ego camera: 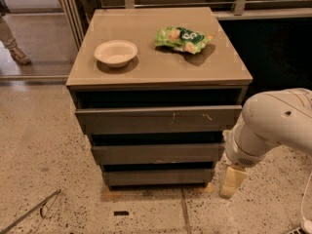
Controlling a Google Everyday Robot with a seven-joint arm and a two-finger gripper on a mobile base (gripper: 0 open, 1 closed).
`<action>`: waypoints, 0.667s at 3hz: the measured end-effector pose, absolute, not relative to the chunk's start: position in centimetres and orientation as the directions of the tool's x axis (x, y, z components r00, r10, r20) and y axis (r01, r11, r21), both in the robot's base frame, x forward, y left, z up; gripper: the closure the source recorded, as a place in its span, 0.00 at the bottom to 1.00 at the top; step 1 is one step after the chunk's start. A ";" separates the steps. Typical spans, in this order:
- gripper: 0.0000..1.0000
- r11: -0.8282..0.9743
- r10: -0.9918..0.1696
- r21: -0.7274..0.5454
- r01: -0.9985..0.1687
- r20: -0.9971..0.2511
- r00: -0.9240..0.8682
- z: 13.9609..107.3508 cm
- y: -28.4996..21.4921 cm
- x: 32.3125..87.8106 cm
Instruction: Open middle drawer
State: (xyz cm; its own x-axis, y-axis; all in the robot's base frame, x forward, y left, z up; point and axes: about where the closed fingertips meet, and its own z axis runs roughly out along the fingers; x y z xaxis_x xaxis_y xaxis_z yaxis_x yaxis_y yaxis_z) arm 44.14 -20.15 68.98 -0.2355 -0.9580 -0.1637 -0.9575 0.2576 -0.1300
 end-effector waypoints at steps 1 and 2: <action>0.00 0.258 -0.958 -0.130 -0.957 -0.164 -0.235 69.0 -20.2 44.1; 0.00 0.221 -0.962 -0.137 -0.966 -0.194 -0.192 67.1 -20.8 44.5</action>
Offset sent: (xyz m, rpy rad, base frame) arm 0.0119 -0.0233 -0.0694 0.1101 -0.0544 0.1580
